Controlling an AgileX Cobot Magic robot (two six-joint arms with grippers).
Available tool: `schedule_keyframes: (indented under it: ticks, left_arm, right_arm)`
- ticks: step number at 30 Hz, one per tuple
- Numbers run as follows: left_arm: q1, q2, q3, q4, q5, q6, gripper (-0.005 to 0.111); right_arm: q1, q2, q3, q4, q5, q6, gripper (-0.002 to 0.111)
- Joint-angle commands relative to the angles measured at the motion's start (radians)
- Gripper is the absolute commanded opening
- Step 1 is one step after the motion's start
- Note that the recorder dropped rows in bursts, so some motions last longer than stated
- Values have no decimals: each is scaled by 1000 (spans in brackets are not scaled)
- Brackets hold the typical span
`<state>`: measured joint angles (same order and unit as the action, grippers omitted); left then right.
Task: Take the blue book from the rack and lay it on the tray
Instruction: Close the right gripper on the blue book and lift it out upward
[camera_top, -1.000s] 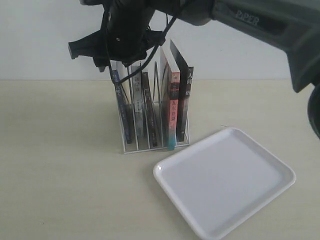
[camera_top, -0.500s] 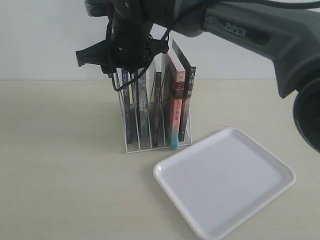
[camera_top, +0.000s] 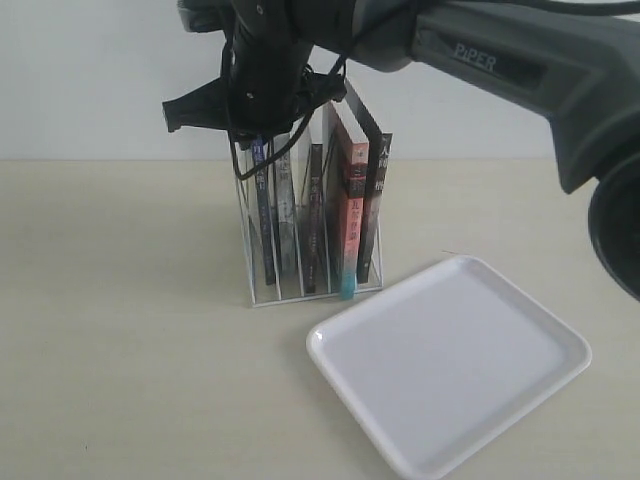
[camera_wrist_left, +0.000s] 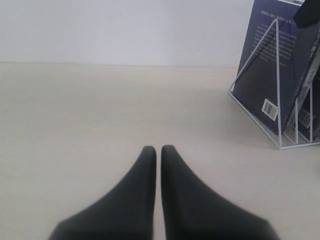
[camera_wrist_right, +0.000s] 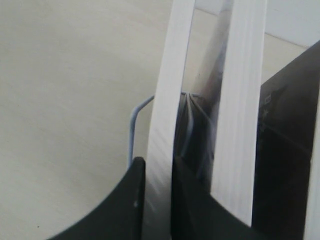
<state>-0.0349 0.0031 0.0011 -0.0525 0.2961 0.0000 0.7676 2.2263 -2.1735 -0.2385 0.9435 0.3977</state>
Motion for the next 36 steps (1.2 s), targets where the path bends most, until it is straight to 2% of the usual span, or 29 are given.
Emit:
schedule_keyframes:
  ticks: [1, 15, 36]
  left_arm:
    - [2, -3, -1, -4, -4, 0, 4]
    - [2, -3, -1, -4, -4, 0, 4]
    - [2, -3, -1, -4, -4, 0, 4]
  right_arm:
    - [-6, -41, -7, -36, 11, -30, 0]
    - [-6, -108, -253, -39, 194, -86, 0]
    - [-6, -123, -259, -68, 208, -92, 0]
